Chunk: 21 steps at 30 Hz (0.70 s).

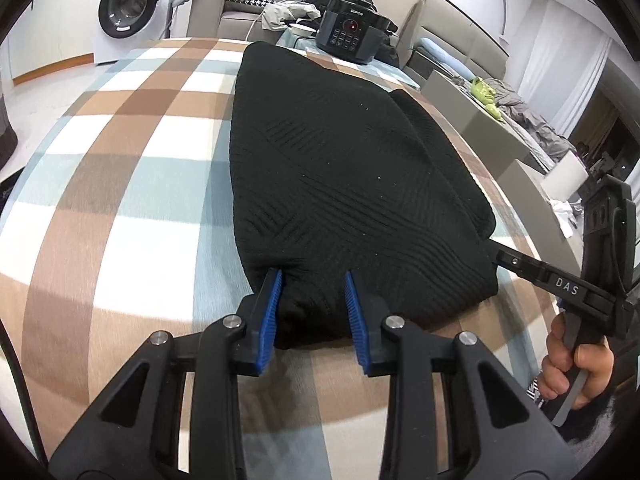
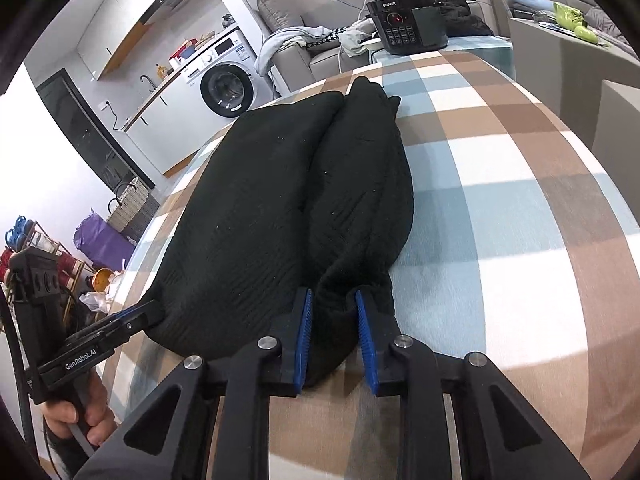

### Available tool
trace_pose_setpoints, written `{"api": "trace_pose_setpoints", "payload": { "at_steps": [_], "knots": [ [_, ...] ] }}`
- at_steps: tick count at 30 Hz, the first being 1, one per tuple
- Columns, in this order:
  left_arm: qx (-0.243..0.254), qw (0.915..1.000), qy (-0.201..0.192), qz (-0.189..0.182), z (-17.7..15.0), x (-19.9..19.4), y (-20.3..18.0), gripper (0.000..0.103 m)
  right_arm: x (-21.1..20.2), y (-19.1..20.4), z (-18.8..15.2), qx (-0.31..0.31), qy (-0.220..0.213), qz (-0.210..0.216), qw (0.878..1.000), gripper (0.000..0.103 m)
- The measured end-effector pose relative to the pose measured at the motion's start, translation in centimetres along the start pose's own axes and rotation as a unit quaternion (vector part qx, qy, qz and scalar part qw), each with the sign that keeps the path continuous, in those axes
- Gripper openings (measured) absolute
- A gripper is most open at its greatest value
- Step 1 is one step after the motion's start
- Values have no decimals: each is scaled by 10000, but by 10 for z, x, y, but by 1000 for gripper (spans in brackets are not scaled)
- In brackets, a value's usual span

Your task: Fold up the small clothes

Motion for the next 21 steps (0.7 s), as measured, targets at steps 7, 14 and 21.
{"api": "trace_pose_setpoints", "payload": {
  "at_steps": [7, 14, 21],
  "knots": [
    [75, 10000, -50, 15, 10, 0, 4, 36, 0, 4, 9, -217, 44, 7, 9998, 29],
    [446, 9948, -872, 267, 18, -36, 3, 90, -30, 13, 12, -732, -471, -20, 9962, 90],
    [803, 9825, -1649, 339, 18, -69, -5, 102, -63, 16, 10, -789, -1170, 388, 9892, 103]
  ]
}}
Point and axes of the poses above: each gripper's, at about its wrist camera, not at the fingertips, and x roughly the way its jaws point, y to its left, z to its top, the point moved 3 cm from there along x, roughly the way its jaws point, and after that the axes turned 11 degrees about -y, right-handed, at the moved point
